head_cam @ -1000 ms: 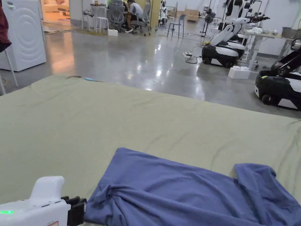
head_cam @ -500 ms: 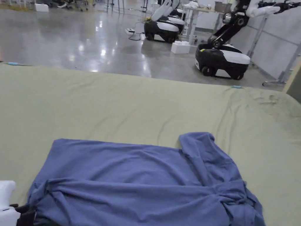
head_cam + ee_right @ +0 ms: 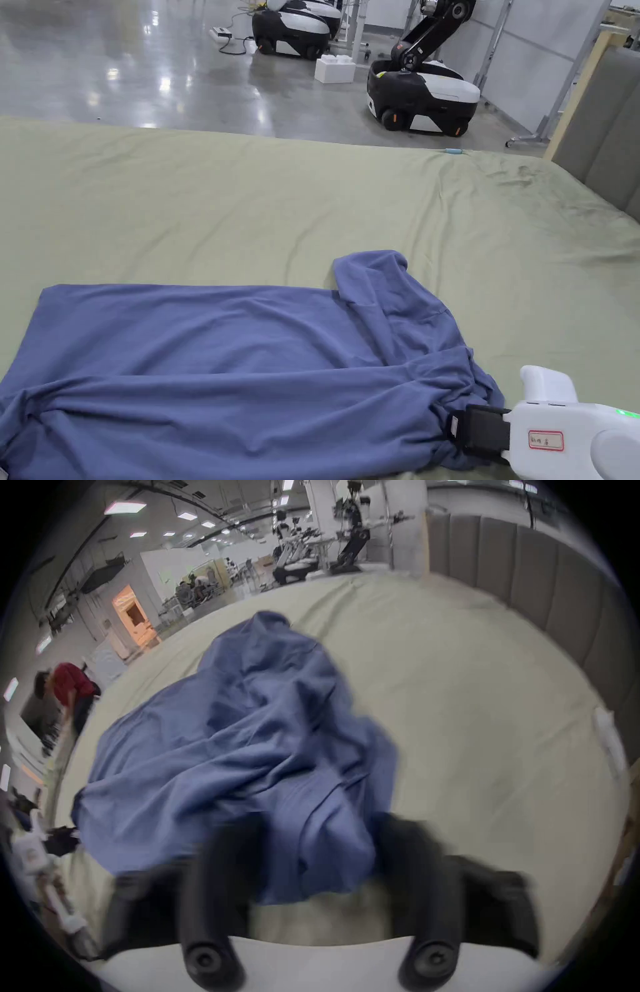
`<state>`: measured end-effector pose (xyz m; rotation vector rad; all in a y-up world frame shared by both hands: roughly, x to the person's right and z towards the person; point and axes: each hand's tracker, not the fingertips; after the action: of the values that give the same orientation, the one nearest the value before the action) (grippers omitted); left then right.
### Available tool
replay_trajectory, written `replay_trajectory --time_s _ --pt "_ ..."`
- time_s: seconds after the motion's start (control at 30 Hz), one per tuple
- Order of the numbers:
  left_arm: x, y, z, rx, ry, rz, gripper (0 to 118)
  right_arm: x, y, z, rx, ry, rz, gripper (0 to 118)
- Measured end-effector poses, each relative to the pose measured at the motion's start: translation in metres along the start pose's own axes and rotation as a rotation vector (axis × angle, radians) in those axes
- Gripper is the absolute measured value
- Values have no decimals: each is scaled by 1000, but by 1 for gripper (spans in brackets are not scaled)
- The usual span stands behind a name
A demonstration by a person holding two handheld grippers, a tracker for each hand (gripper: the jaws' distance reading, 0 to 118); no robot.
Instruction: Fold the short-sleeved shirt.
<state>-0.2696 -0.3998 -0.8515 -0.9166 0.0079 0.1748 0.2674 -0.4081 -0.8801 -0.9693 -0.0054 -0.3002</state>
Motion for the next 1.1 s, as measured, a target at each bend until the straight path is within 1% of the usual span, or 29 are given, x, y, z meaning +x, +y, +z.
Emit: replay_trajectory --time_s 0.03,0.07,0.1,0.17,0.27,0.33,0.4,0.47,0.53,0.57,0.6,0.67,0.7,0.77,0.8,0.83,0.87,0.9,0.97,1.0,1.03,1.07,1.1 --pt "2 1 1 -2 5 1 11 1 -1 -2 -16 53 -33 23" --pt "1 2 3 -5 7 3 11 0 -2 1 17 87 -55 23" --pt "2 4 6 -5 5 7 11 -3 0 5 10 1 -23 22" --pt "1 7 20 4 -25 23 11 -5 0 12 25 -9 23 22" --pt "-6 11 53 70 -93 59 11 -10 -4 33 37 -12 35 22" --pt "-11 12 81 109 -158 88 11 -9 -8 58 65 5 52 22" --pt "-15 10 110 134 -212 104 11 -8 -15 85 78 22 48 22" --pt "-17 0 132 156 -197 76 11 -4 -26 107 93 15 51 22" --pt "-19 -15 146 151 -123 33 11 1 -42 125 96 -32 74 22" --pt "-21 -25 148 128 -97 30 11 6 -52 131 83 -53 74 22" --pt "-27 -38 146 94 -103 51 11 12 -63 136 71 -54 62 22" --pt "-32 -65 137 22 -100 98 11 18 -84 137 10 -30 15 22" --pt "-32 -80 130 -27 -74 88 11 21 -95 137 -23 -30 11 22" --pt "-29 -107 114 -110 -25 73 11 22 -111 130 -59 -60 45 22" --pt "-29 -120 109 -144 -25 89 11 22 -117 128 -72 -95 52 22" --pt "-29 -129 108 -162 -33 99 11 22 -122 126 -70 -102 48 22" --pt "-29 -138 111 -122 -38 114 11 23 -126 126 -68 -100 42 22" --pt "-31 -140 119 -40 -48 138 11 23 -127 124 -69 -105 34 22" --pt "-38 -137 123 -72 -70 198 11 21 -130 120 -66 -117 41 22" --pt "-42 -138 123 -74 -75 209 11 19 -130 117 -66 -129 64 23" --pt "-44 -140 120 -72 -75 202 11 18 -131 113 -61 -136 80 25" --pt "-45 -141 118 -70 -80 206 12 18 -133 111 -55 -140 90 31" --pt "-45 -142 116 -60 -83 216 15 18 -136 110 -40 -142 98 36"
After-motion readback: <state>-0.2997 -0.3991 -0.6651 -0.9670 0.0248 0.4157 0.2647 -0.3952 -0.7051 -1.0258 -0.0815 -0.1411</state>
